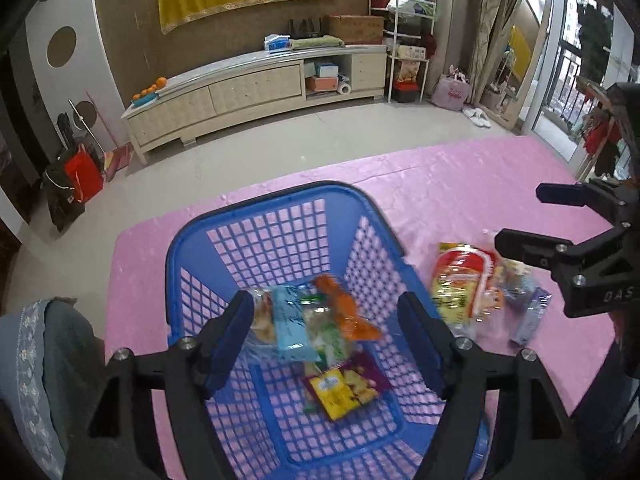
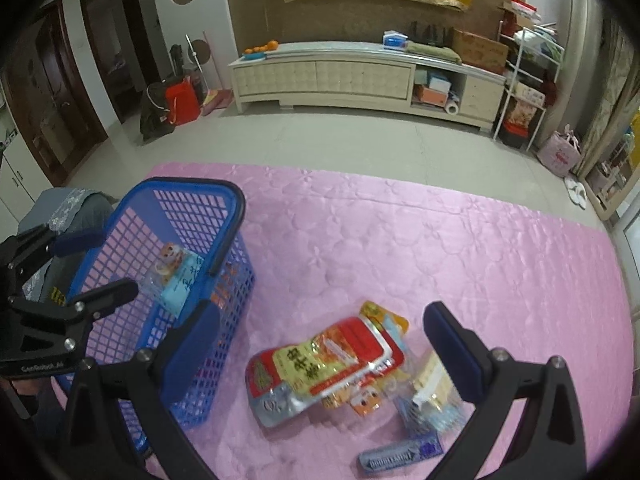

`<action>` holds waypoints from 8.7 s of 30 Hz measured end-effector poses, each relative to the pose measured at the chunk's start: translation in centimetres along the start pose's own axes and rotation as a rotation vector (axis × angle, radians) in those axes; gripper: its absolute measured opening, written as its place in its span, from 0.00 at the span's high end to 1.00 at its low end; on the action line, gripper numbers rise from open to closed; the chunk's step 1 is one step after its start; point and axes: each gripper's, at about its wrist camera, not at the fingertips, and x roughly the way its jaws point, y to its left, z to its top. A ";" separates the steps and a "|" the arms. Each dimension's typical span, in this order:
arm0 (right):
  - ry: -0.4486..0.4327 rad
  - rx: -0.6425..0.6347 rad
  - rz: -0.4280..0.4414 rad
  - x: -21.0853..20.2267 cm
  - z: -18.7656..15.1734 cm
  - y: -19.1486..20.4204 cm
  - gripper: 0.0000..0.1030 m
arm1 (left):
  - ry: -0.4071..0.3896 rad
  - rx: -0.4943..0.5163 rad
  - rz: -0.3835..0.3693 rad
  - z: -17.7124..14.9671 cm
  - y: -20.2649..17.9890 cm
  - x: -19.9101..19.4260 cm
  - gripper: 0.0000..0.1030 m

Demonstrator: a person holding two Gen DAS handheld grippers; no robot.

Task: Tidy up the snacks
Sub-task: 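Open both tools to drop the orange snack and purple wrapper into the basket, then move both tools to the snack pile and grasp the red-and-silver bag with left tool, then grasp the clear cracker pack with right tool while left tool holds the red bag up, then carry the cracker pack and red bag over the blue basket with both tools, then open right tool to drop the crackers while left tool lowers and releases the red bag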

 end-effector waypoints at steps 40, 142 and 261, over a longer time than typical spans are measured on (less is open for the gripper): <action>0.057 0.052 -0.086 -3.3 -11.4 -10.2 0.00 | 0.064 0.339 0.057 -4.3 -19.1 3.0 0.23; 0.411 0.501 -0.034 14.6 -3.1 -15.5 0.18 | 0.035 -0.073 0.093 3.1 -13.0 12.6 0.94; 0.071 0.042 0.113 2.2 -0.5 4.9 0.00 | -0.118 -0.175 0.170 -4.4 3.3 -5.6 0.94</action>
